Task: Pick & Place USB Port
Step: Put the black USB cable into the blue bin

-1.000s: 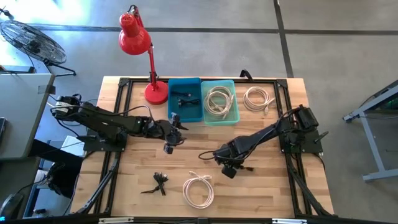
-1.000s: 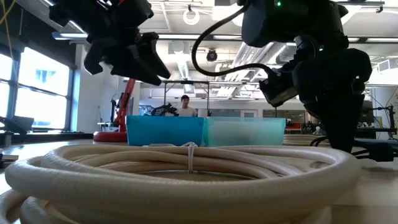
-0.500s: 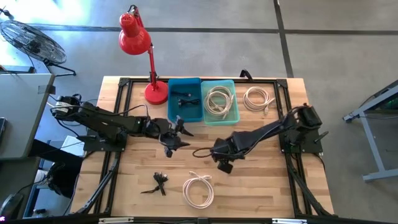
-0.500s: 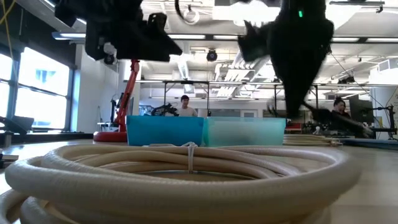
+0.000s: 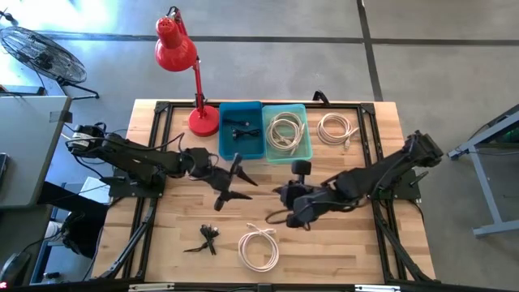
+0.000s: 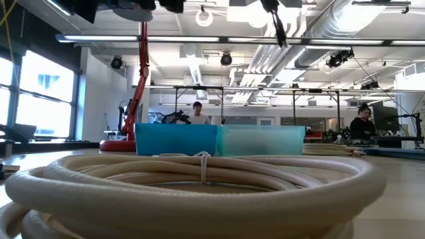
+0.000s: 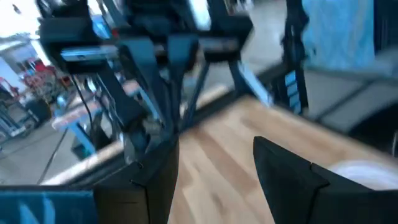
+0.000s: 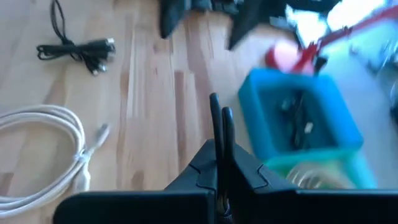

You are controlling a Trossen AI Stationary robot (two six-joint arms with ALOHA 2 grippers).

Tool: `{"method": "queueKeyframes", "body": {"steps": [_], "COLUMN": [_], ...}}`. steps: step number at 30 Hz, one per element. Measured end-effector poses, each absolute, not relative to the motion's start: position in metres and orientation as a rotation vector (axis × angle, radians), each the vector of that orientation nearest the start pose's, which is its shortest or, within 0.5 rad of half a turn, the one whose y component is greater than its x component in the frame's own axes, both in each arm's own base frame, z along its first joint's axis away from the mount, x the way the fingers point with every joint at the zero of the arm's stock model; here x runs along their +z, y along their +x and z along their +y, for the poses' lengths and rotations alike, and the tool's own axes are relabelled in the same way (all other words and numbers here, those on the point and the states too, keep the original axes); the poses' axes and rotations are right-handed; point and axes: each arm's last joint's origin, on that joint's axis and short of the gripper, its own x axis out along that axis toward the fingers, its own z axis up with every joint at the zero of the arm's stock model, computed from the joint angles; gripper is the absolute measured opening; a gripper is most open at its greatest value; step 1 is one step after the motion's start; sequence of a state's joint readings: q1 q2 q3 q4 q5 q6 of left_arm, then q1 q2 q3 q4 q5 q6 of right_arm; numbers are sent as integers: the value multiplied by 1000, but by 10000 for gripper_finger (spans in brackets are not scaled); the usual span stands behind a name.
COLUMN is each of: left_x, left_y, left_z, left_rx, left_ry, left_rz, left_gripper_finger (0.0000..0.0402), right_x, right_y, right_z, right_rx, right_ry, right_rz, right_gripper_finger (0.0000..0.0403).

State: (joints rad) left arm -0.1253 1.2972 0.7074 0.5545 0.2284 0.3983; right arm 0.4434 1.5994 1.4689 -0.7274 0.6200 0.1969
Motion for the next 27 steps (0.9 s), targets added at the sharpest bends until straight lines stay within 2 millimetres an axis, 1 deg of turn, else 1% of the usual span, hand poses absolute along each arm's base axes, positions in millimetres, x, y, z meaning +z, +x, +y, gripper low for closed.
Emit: {"method": "queueKeyframes", "body": {"steps": [5, 9, 12, 16, 21, 27], "left_x": [277, 278, 278, 281, 281, 282], "left_y": [279, 279, 280, 279, 278, 278], "left_z": [-41, -40, -41, -48, -53, -52], "left_rx": [-311, -275, -264, -273, -248, -242], "left_ry": [332, 307, 304, 303, 301, 300], "left_rz": [-114, -118, -121, -166, -165, -167], "left_gripper_finger": [201, 201, 201, 201, 201, 201], "right_x": [337, 340, 342, 343, 344, 348], "right_y": [316, 322, 326, 331, 336, 342], "right_z": [134, 133, 128, 120, 109, 101], "right_rx": [-166, -113, -88, -61, -30, 21], "right_ry": [-366, -425, -435, -449, -441, -430], "right_rz": [629, 596, 578, 569, 566, 521], "right_gripper_finger": [3, 2, 2, 2, 2, 2]}}
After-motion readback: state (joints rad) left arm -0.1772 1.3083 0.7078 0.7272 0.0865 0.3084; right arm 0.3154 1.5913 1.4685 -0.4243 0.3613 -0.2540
